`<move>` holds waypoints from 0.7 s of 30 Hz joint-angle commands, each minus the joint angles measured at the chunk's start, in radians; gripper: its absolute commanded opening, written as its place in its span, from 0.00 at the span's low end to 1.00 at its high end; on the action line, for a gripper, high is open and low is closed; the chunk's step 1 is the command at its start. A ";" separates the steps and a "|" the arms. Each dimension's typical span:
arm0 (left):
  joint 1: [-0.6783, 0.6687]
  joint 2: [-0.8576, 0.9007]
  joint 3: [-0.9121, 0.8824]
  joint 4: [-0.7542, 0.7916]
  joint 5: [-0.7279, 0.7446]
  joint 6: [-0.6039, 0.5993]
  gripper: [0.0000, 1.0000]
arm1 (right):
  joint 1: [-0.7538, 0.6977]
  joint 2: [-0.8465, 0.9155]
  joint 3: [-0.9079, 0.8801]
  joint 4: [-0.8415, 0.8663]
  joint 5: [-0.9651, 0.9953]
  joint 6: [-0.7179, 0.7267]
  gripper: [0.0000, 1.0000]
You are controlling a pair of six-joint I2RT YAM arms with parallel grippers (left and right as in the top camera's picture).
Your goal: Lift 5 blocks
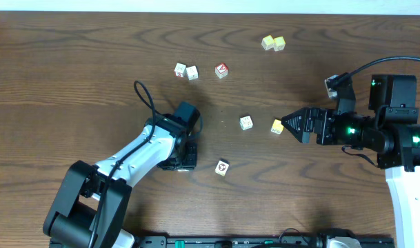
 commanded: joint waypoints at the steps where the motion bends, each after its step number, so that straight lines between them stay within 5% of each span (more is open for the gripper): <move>1: 0.002 0.005 -0.010 0.026 -0.115 0.004 0.38 | -0.016 -0.002 0.018 0.000 0.006 -0.021 0.99; 9: 0.125 0.005 -0.010 0.140 -0.201 -0.055 0.38 | -0.016 -0.002 0.018 -0.032 0.041 -0.029 0.99; 17: 0.245 0.005 -0.009 0.308 -0.069 0.018 0.39 | -0.016 -0.002 0.018 -0.039 0.058 -0.029 0.99; 19: 0.259 0.005 0.002 0.327 -0.025 0.018 0.44 | -0.016 -0.002 0.018 -0.039 0.058 -0.029 0.99; 21: 0.270 0.003 0.034 0.329 0.003 0.029 0.60 | -0.016 -0.002 0.018 -0.040 0.058 -0.029 0.99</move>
